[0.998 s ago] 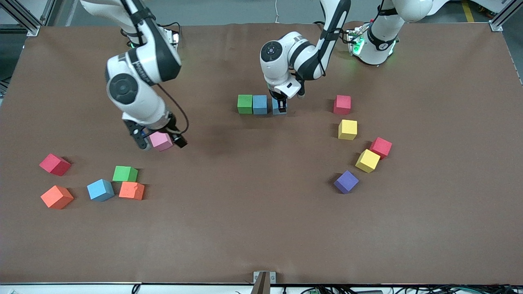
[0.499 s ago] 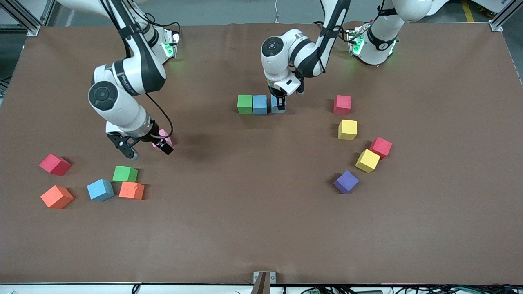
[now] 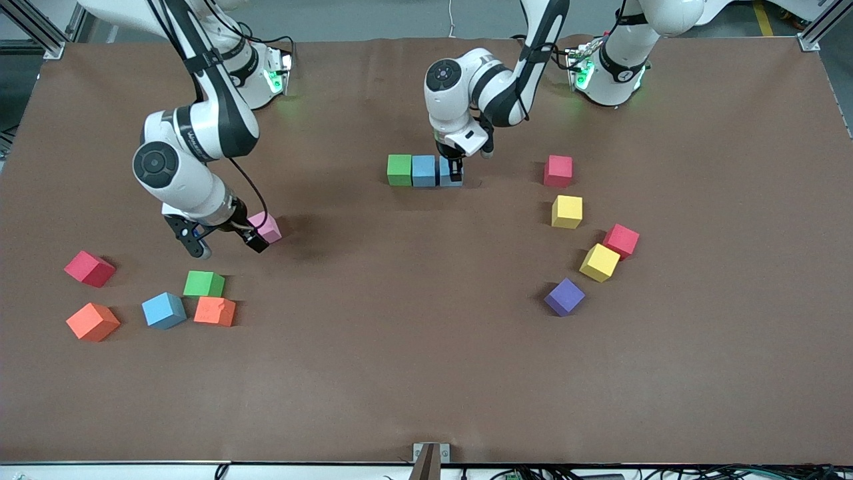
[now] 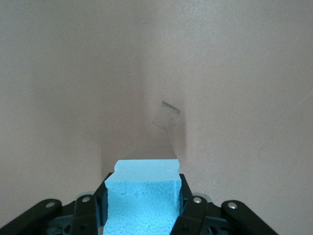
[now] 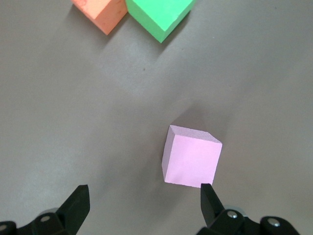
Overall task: Arrange 11 blocks into digit 3
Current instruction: 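Reach down and grasp the pink cube with the right gripper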
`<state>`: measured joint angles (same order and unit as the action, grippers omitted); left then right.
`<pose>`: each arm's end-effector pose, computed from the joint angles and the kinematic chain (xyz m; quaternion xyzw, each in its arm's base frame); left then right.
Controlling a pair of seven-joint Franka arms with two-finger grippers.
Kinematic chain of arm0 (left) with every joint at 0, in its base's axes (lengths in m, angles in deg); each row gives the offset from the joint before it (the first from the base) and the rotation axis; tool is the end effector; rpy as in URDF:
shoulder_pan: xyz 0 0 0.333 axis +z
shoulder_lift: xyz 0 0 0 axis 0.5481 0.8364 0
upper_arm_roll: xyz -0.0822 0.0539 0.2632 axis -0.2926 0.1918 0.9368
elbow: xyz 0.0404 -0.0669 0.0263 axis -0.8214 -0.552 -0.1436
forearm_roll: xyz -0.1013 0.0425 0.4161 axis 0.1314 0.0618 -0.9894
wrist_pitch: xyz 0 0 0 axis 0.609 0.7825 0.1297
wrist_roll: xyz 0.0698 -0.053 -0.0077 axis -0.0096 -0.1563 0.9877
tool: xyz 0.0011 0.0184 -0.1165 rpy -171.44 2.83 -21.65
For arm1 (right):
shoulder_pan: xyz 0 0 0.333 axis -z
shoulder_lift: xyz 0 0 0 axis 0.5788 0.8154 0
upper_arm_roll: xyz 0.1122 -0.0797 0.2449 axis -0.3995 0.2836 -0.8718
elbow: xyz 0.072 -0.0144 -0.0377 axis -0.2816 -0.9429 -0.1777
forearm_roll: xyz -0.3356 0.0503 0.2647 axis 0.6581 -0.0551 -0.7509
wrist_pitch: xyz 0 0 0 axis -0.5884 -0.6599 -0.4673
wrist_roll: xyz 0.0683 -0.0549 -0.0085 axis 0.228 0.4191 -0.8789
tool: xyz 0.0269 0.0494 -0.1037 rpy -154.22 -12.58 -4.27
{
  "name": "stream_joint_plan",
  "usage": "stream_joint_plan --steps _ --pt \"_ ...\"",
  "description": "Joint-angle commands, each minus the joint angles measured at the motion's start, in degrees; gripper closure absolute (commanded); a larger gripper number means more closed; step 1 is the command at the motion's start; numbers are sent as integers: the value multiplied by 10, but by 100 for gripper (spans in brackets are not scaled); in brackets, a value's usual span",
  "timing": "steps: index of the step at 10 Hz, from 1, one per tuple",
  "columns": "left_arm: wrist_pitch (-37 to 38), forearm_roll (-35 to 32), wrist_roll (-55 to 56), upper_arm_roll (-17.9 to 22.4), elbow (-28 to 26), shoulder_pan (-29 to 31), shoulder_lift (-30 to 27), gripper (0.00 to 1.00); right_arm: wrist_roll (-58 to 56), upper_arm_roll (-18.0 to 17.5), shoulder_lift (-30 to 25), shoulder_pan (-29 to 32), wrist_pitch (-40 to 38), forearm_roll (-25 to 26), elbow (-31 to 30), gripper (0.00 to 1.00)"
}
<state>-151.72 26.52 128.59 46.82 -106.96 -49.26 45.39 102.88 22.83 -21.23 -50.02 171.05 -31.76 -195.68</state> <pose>0.2945 -0.4771 0.1235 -0.7073 -0.7049 -0.0464 0.0272 0.5419 0.1267 0.2314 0.8960 -0.4431 -0.0278 0.0060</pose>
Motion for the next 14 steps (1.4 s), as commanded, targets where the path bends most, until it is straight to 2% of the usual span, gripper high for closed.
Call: stream_joint_plan --steps 1,2,7,9,10,11,12,14 --pt "-9 -14 4 3 16 -4 19 96 23 -10 -11 6 10 -2 -8 0" --pt "-9 -14 4 3 20 -5 25 96 -29 -10 -6 4 6 5 2 0" --pt "-9 -15 4 2 38 -6 41 96 -482 -10 1 37 3 8 11 0" --pt "-9 -15 4 1 38 -6 41 92 -635 -10 0 31 2 52 2 0" --pt "-9 -15 5 1 38 -11 46 76 -703 -10 0 29 3 64 0 0" --pt "-9 -14 7 1 38 -13 49 24 -767 -11 0 30 4 65 -3 0" --pt "-6 -14 9 1 38 -13 47 0 -778 -11 -2 29 20 65 -23 0" --pt "2 -14 11 4 38 -13 25 0 -776 -12 -19 29 137 65 -109 0"
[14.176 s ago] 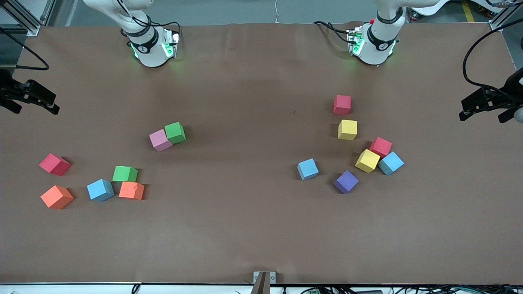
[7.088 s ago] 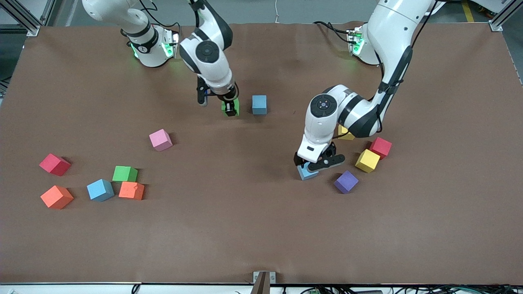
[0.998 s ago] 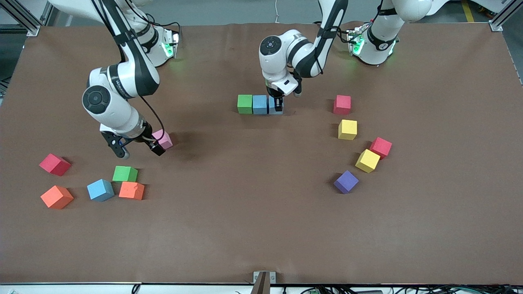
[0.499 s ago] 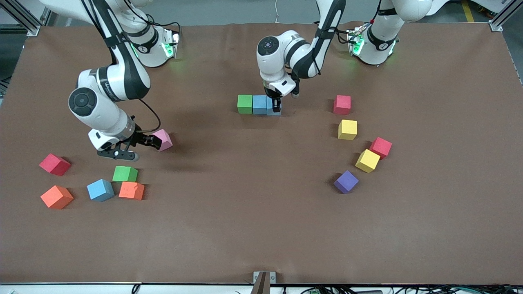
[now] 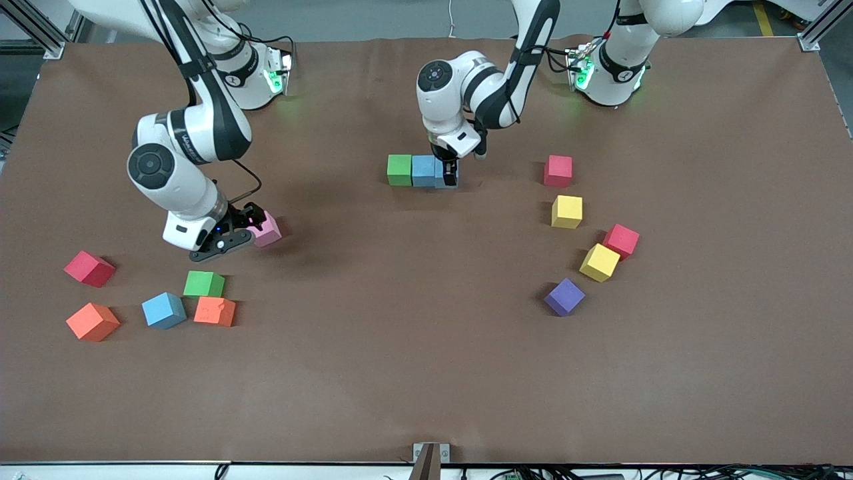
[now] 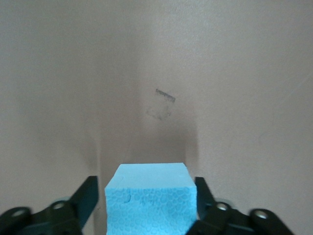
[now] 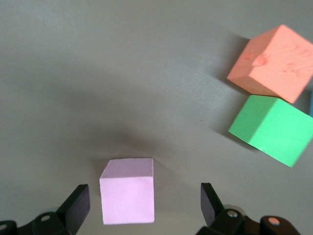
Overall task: Arrange 11 blocks into digit 3
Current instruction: 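Lift the pink cube with the right gripper while the left gripper grasps purple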
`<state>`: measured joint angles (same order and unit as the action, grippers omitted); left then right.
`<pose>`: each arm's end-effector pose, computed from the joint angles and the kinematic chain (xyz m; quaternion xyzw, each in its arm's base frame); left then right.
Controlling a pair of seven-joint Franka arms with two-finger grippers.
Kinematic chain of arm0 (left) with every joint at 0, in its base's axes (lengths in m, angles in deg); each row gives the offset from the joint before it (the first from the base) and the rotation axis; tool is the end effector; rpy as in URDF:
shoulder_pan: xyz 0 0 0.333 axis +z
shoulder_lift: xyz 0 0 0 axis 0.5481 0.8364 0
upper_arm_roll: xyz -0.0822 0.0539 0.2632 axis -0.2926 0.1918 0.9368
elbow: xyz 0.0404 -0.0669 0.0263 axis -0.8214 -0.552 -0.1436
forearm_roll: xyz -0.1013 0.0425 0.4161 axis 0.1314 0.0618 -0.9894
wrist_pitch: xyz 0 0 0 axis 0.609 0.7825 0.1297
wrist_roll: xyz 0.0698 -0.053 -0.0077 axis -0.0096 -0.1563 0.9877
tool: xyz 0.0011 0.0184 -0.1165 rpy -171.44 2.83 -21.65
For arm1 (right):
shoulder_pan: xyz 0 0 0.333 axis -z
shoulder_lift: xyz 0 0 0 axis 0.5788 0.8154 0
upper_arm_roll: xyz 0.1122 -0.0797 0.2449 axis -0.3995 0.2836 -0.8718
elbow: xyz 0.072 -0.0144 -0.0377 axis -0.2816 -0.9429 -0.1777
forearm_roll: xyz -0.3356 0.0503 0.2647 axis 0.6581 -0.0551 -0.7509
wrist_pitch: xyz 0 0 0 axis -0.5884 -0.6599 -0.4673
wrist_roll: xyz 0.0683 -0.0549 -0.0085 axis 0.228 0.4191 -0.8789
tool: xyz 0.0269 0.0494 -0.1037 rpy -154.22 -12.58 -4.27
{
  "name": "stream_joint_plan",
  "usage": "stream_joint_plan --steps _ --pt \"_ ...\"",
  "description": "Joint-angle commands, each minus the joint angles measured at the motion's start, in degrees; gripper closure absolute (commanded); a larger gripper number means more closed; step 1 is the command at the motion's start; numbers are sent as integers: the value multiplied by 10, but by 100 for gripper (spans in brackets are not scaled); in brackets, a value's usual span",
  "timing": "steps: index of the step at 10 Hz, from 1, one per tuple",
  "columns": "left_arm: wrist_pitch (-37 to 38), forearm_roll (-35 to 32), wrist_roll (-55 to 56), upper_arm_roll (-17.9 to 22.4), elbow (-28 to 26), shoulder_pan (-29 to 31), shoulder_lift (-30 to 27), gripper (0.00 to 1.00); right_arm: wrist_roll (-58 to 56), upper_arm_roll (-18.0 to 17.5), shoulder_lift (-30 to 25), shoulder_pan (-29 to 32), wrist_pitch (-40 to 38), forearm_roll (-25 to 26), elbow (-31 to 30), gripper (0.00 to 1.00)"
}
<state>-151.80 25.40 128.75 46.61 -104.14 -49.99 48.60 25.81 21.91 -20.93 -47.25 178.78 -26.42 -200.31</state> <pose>0.2922 -0.4906 0.1124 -0.7197 -0.6911 -0.0614 0.0248 0.5311 0.1049 0.2054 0.9731 0.2296 -0.0014 0.0174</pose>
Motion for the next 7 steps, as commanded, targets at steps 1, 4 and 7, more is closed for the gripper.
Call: stream_joint_plan --steps 1,4,7 --pt "25 -4 8 7 11 -6 -19 0 -4 -3 -30 1 91 10 -93 0" --pt "111 -60 3 9 22 0 -83 0 26 -6 -49 -3 116 4 -138 0" --pt "163 -124 -93 8 19 53 -155 0 50 -5 -45 -25 119 4 -140 0"
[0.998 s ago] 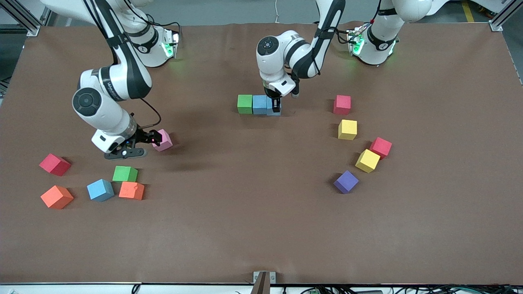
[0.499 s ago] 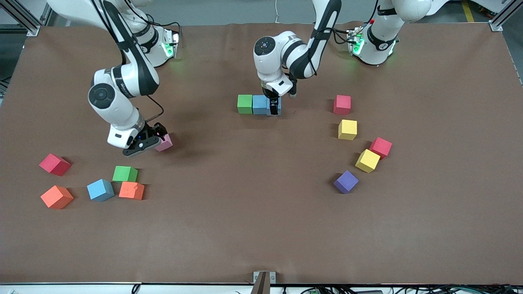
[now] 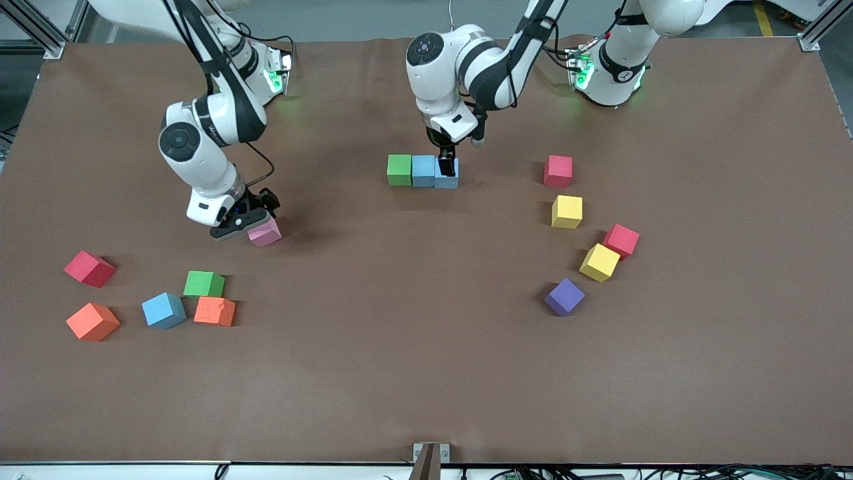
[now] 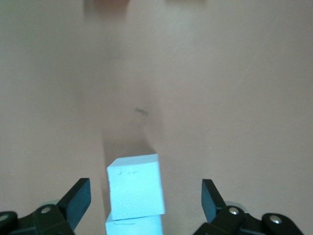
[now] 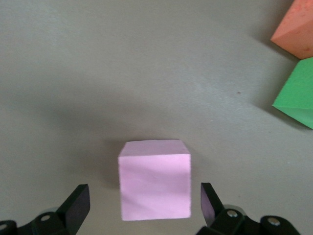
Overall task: Arrange 11 blocks into digit 3
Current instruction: 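Lift the pink cube with the right gripper while the left gripper grasps purple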
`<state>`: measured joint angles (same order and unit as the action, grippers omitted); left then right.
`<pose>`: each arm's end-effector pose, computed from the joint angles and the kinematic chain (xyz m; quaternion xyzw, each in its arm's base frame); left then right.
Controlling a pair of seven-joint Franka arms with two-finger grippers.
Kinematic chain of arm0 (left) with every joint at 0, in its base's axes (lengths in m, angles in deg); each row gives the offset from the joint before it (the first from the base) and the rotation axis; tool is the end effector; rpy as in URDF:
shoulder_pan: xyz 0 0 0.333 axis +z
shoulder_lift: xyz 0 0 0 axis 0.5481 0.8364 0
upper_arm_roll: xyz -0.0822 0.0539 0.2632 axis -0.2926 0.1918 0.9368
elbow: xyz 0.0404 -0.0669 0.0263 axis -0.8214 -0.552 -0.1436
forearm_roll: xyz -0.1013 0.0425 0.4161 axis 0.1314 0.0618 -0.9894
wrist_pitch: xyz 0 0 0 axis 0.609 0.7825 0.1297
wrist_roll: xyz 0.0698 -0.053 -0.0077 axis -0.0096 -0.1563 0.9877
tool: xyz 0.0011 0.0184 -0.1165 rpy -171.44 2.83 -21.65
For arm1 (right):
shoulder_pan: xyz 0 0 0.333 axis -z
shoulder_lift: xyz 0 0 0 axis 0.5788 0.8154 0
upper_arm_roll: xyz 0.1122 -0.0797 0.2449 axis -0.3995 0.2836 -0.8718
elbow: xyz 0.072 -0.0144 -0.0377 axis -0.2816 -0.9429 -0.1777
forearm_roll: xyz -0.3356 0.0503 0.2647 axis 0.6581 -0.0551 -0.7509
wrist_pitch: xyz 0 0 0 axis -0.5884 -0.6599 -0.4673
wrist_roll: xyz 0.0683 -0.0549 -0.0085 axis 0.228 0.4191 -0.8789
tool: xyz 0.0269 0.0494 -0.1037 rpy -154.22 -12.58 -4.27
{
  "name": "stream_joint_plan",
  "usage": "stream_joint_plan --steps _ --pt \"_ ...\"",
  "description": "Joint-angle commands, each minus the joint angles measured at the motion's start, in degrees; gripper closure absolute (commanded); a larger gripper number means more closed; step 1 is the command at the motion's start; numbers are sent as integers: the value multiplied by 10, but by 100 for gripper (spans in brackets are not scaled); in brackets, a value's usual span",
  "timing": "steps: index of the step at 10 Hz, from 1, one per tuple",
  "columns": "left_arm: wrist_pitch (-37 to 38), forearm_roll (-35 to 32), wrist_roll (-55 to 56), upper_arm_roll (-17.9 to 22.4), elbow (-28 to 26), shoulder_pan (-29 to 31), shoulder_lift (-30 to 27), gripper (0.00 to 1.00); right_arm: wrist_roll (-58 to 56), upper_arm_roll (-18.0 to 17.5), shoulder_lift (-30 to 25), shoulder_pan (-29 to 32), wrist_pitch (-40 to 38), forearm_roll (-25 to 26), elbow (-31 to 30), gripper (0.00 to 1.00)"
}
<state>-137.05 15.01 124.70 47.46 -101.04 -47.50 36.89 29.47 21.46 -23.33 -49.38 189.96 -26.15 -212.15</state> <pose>0.3224 -0.4961 0.2254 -0.7609 -0.6425 -0.0827 0.0361 0.4697 0.1166 0.1624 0.9742 0.2250 0.0146 0.0134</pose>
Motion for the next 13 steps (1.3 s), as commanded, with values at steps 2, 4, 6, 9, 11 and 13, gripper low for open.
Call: stream_joint_plan --steps 2,4,6,9,11,13 --pt "21 -22 -164 1 -9 90 -48 0 10 1 -14 -3 29 2 -21 0" --pt "17 -28 -282 0 -5 168 -49 0 4 2 -13 -2 31 6 -20 0" --pt "-35 -41 -389 -2 -4 253 -40 0 1 2 8 2 63 10 -19 0" --pt "-134 -39 -536 -4 6 334 28 0 -32 2 19 15 74 11 -19 0" --pt "-143 -31 -626 -5 53 364 83 0 -33 3 24 14 76 11 -19 0" --pt "-168 -24 -670 -13 81 393 118 0 -34 3 49 14 98 12 -18 0"
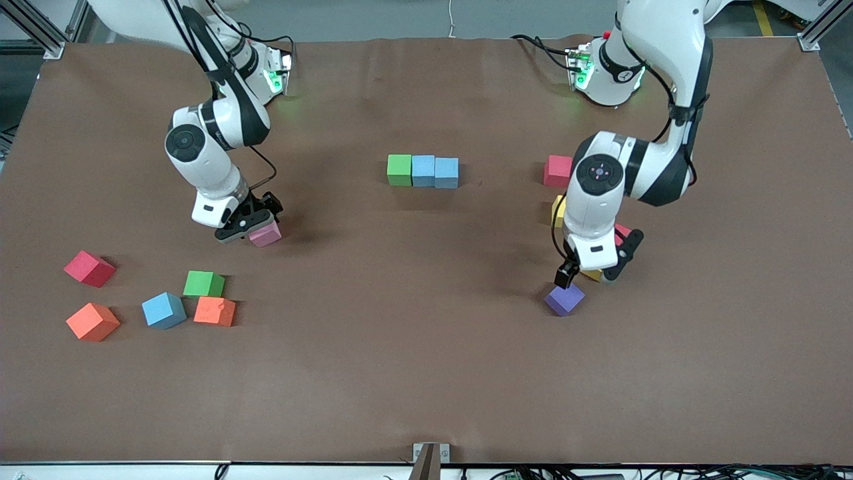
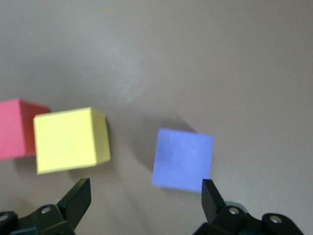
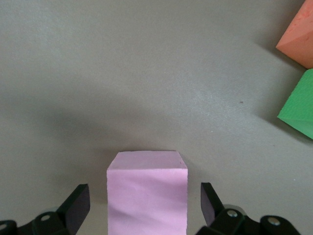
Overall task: Arrange 11 blocks into digit 3
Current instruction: 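Lift the pink cube with the right gripper while the left gripper grasps purple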
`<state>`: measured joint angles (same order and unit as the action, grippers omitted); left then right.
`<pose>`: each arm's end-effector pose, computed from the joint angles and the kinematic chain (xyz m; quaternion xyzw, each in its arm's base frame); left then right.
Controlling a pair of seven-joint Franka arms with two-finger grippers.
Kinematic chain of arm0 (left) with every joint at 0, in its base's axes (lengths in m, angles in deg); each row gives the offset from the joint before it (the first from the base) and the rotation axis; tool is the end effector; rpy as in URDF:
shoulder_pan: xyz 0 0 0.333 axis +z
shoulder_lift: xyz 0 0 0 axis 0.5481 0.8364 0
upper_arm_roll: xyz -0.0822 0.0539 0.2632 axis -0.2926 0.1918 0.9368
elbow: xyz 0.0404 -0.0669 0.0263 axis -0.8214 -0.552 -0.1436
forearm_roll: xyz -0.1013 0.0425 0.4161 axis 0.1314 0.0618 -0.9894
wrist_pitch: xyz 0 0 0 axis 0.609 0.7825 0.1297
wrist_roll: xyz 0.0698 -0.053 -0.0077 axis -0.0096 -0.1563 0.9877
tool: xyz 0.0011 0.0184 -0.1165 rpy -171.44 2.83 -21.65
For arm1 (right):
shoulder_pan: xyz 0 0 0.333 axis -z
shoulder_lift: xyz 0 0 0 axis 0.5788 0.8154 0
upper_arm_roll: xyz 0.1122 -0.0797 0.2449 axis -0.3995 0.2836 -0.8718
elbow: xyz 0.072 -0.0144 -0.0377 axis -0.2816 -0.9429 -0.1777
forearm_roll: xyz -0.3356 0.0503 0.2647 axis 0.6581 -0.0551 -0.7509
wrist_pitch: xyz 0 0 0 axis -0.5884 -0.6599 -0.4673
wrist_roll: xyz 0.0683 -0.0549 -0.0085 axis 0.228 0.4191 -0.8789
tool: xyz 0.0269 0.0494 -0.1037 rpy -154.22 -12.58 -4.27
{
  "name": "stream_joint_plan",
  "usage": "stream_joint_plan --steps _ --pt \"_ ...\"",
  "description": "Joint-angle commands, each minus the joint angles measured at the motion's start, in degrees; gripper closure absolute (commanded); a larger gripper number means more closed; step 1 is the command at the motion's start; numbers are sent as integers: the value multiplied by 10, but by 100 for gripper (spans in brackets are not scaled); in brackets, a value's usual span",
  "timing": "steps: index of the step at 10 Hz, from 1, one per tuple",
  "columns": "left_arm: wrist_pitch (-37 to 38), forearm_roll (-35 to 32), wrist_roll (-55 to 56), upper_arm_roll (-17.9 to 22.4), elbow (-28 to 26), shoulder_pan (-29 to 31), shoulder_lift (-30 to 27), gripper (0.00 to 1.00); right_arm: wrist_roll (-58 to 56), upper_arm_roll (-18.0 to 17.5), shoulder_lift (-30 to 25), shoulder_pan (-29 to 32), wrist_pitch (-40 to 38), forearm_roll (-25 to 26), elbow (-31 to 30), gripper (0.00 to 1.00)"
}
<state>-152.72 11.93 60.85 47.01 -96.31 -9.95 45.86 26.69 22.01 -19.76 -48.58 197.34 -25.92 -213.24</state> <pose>0.5958 -0.2209 0.1963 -0.9030 -0.4101 -0.1226 0.0363 0.4669 0.1053 0.1377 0.9699 0.2402 0.0378 0.0128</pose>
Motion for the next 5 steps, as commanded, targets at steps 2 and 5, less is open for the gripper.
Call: stream_joint_plan --steps 2,5 --pt "-42 58 -52 -15 63 34 70 0 -5 -2 20 7 25 10 -6 14" --pt "-43 106 -54 -15 114 36 119 0 -2 -3 20 27 19 9 2 95"
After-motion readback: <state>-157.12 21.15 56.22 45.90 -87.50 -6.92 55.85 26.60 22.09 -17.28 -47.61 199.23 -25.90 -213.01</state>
